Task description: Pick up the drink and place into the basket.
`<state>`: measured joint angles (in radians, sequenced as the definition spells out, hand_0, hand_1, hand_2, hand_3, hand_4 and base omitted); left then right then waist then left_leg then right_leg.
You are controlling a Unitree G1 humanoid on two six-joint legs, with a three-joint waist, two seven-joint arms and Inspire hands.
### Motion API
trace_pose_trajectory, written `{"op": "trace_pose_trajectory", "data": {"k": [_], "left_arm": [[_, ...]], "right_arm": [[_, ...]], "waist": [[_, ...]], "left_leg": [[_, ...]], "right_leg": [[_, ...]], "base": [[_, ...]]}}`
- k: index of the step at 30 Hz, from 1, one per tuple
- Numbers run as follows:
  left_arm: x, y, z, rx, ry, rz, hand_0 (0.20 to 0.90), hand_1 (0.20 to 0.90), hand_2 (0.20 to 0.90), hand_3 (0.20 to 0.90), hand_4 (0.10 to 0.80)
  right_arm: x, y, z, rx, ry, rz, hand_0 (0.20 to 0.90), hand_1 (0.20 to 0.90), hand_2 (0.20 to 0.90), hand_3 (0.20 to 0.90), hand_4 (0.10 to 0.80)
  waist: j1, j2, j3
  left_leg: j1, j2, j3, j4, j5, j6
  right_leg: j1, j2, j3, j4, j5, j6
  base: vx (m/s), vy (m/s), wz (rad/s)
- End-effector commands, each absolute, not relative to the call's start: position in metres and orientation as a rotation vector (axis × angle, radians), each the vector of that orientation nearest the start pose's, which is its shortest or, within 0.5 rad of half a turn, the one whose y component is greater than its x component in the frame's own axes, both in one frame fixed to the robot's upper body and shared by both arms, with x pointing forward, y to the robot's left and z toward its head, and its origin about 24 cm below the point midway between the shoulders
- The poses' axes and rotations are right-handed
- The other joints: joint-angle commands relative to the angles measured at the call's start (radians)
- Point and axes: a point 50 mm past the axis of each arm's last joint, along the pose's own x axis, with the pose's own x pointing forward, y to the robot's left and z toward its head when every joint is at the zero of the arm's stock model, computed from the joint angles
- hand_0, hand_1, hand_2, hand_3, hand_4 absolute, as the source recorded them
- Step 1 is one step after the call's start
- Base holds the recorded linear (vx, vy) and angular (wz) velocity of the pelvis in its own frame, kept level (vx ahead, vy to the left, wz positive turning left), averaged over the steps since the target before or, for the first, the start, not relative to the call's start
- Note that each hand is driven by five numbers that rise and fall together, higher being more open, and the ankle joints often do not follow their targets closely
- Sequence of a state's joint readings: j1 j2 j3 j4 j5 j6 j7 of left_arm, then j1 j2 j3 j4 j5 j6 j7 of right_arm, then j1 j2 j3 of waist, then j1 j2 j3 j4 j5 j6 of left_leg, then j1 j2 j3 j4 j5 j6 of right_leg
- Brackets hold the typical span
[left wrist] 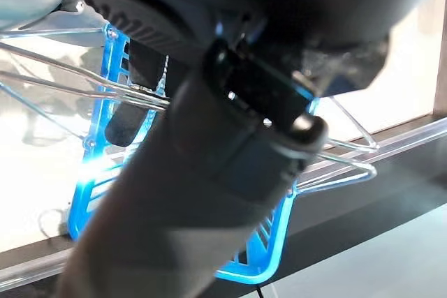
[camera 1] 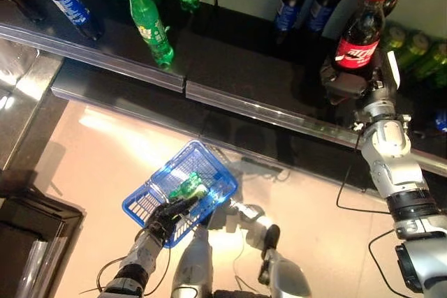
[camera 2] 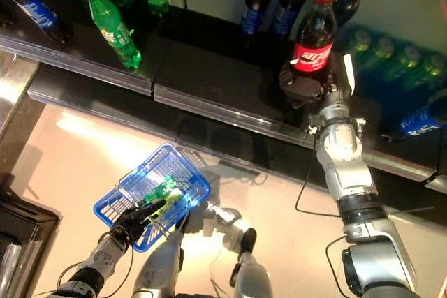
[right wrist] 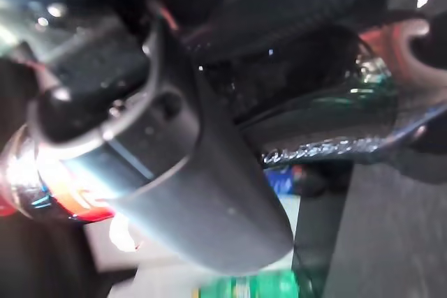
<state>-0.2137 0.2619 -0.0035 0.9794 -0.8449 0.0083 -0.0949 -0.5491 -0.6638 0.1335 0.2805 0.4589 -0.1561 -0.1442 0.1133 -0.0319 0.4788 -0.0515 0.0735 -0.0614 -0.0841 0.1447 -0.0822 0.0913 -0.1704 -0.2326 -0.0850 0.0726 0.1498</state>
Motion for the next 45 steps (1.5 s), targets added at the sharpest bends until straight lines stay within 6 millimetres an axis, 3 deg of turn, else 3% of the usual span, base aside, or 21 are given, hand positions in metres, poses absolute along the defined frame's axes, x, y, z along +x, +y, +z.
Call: {"op": "trace_pose_trajectory", "data": {"k": [1, 8, 18, 31, 45], "left_arm": [[0.216, 0.252, -0.087, -0.498, 0.540, 0.274, 0.300, 0.300, 0.300, 0.200, 0.100], [0.223, 0.247, -0.076, -0.563, 0.454, 0.235, 0.300, 0.300, 0.300, 0.200, 0.100], [0.240, 0.234, -0.046, -0.638, 0.292, 0.085, 0.300, 0.300, 0.300, 0.200, 0.100], [0.267, 0.189, 0.035, -0.736, 0.030, -0.330, 0.300, 0.300, 0.300, 0.200, 0.100], [0.260, 0.154, 0.098, -0.752, -0.123, -0.665, 0.300, 0.300, 0.300, 0.200, 0.100]], "right_arm": [[0.320, -0.241, 0.200, -0.198, -0.552, -0.051, 0.300, 0.300, 0.300, 0.200, 0.100], [0.318, -0.225, 0.184, -0.181, -0.514, 0.020, 0.300, 0.300, 0.300, 0.200, 0.100], [0.317, -0.200, 0.180, -0.138, -0.513, 0.108, 0.300, 0.300, 0.300, 0.200, 0.100], [0.307, -0.150, 0.167, -0.054, -0.507, 0.376, 0.300, 0.300, 0.300, 0.200, 0.100], [0.297, -0.118, 0.155, -0.007, -0.482, 0.522, 0.300, 0.300, 0.300, 0.200, 0.100]], "waist": [[0.015, -0.013, -0.347], [0.046, -0.024, -0.365], [0.111, -0.041, -0.368], [0.192, -0.073, -0.356], [0.242, -0.079, -0.360]], "left_leg": [[0.073, 0.055, 0.059, -0.003, -0.102, -0.027], [0.104, 0.065, 0.053, -0.003, -0.108, -0.033], [0.112, 0.065, 0.032, -0.003, -0.105, -0.037], [0.096, 0.053, -0.017, -0.003, -0.086, -0.033], [0.074, 0.039, -0.073, -0.003, -0.072, -0.033]], "right_leg": [[-0.024, -0.052, -0.008, 0.022, -0.009, 0.034], [0.037, -0.053, -0.040, 0.008, -0.019, 0.036], [0.098, -0.046, -0.100, -0.001, -0.031, 0.035], [0.129, -0.027, -0.146, 0.004, -0.040, 0.025], [0.137, -0.027, -0.169, 0.009, -0.046, 0.027]], "base": [[0.047, 0.001, 0.29], [0.020, -0.004, 0.07], [-0.015, -0.024, 0.13], [-0.006, -0.029, 0.19], [0.014, -0.014, 0.11]]}}
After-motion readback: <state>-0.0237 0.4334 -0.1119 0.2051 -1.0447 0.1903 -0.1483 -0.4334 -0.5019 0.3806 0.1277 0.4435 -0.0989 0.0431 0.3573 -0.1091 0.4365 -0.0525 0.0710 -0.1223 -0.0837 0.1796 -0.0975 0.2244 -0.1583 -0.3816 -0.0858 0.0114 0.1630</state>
